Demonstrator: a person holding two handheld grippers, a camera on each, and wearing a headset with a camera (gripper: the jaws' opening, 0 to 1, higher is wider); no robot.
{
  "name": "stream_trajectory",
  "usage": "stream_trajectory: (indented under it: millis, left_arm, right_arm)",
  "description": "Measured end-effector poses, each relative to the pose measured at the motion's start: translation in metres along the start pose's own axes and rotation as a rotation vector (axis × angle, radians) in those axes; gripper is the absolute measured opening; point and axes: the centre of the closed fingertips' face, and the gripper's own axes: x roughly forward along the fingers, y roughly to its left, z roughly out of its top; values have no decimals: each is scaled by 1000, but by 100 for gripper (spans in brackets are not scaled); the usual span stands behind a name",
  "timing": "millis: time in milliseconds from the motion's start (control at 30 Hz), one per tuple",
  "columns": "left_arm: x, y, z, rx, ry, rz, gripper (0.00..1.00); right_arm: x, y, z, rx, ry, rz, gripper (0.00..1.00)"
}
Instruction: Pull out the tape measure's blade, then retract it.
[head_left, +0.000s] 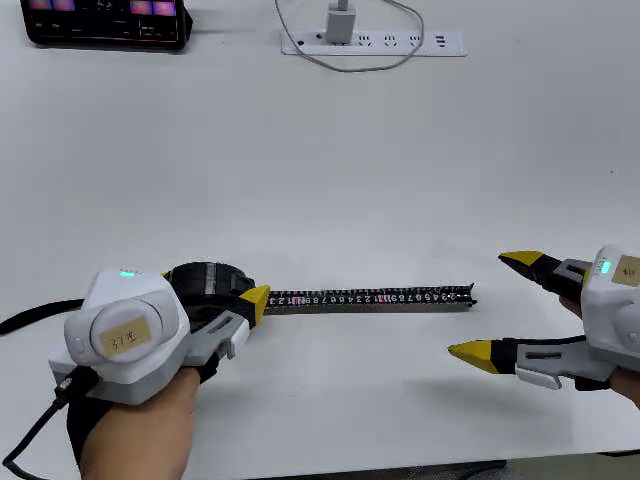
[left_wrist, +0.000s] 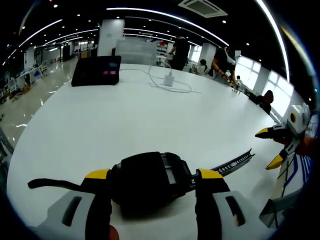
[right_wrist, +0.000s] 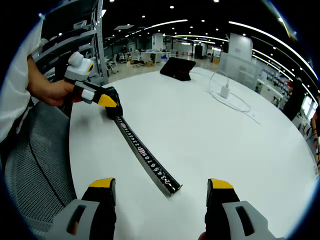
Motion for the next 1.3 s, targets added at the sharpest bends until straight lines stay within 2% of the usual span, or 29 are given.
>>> stream_trajectory:
  millis: [167,300,367,467,667,867,1000,1167,1300]
  left_arm:
    - [1,3,-1,6,6,10,61]
    - [1,2,-1,1,9,5,61]
    - [2,2,-2,26,22,5,60]
    - [2,2,-3,17,25,2,60]
    - [2,3,-4,7,31,-2,61]
    - [2,3,-4,4,36,-6,60]
    - [2,3,-4,3,37,-7,60]
    - [3,3,-5,0,39,-9,60]
    - [3,4,-5,-1,41,-10,60]
  right_arm:
    - [0,1,2,-28,11,2,66]
    - [0,1,4,-38,16,9,63]
    - [0,1,5,-46,22,12,61]
    - [1,2,4,-58,37,23,61]
    - [4,-2,3,-117,84,65,53]
    - [10,-6,-3,-205,151,108,44]
    - [14,-9,-7,-236,193,145,37]
    - [18,-7,-8,-271,219,188,29]
    - [20,-8,-11,-290,240,209,27]
